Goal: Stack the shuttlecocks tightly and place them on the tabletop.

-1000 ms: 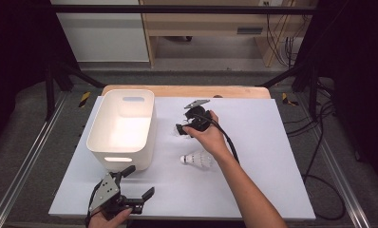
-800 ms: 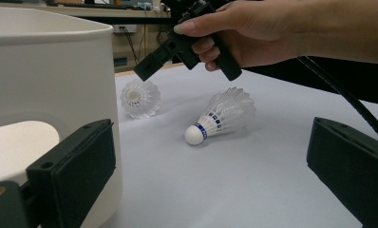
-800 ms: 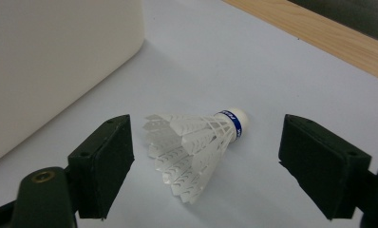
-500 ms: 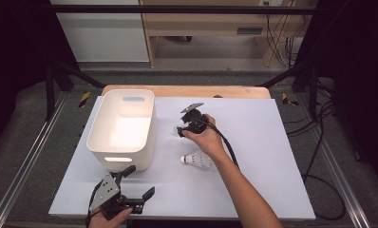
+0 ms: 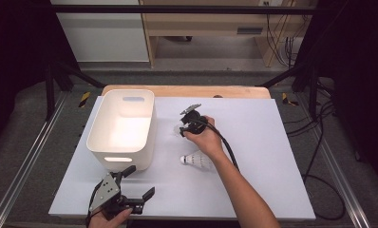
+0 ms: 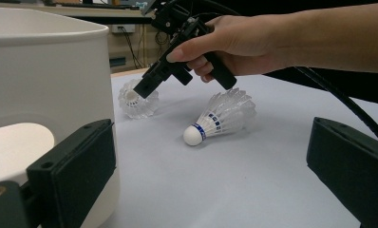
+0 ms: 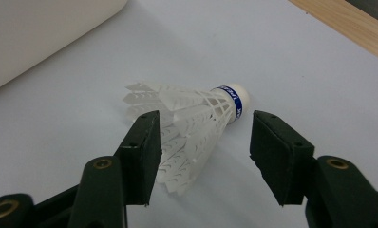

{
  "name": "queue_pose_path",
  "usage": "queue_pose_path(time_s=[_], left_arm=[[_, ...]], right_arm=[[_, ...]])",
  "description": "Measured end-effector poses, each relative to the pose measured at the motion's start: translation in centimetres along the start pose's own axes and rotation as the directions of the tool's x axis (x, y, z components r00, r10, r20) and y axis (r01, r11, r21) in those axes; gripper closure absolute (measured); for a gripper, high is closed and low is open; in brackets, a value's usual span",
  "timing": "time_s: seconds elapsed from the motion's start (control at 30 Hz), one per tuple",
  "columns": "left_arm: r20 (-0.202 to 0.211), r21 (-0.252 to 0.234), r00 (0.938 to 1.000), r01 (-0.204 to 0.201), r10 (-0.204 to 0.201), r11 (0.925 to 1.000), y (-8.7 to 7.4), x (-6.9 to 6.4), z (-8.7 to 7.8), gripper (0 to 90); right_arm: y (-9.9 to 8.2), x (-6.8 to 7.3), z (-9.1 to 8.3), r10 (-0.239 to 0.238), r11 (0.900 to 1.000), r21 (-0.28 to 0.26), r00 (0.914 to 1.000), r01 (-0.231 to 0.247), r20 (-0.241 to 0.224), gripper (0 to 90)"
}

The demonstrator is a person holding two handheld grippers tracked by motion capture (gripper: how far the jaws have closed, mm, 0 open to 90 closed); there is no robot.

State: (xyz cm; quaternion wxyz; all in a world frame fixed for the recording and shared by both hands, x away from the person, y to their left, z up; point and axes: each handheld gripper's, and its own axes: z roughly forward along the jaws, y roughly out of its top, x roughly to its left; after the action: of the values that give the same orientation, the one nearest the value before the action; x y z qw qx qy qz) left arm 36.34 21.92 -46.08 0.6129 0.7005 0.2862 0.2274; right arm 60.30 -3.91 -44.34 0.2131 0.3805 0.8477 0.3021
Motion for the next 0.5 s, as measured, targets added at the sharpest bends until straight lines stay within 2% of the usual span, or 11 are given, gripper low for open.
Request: queue_pose_path(time_s=[0.4,0.5], left_arm=[[0.002,0.004,1.0,0.0,0.0,1.0,-0.05,-0.06,0.06,2.5],[0.003,0.003,1.0,0.0,0.0,1.0,-0.04,-0.06,0.07,2.5]], right_arm=[[0.0,0.1,0.4,-0.027,0.9996,0.007,0.9996,0.027,0.001,54.8],[-0.03,0.02,0.44,-0.028,0.9995,0.01,0.9996,0.028,0.001,59.8]])
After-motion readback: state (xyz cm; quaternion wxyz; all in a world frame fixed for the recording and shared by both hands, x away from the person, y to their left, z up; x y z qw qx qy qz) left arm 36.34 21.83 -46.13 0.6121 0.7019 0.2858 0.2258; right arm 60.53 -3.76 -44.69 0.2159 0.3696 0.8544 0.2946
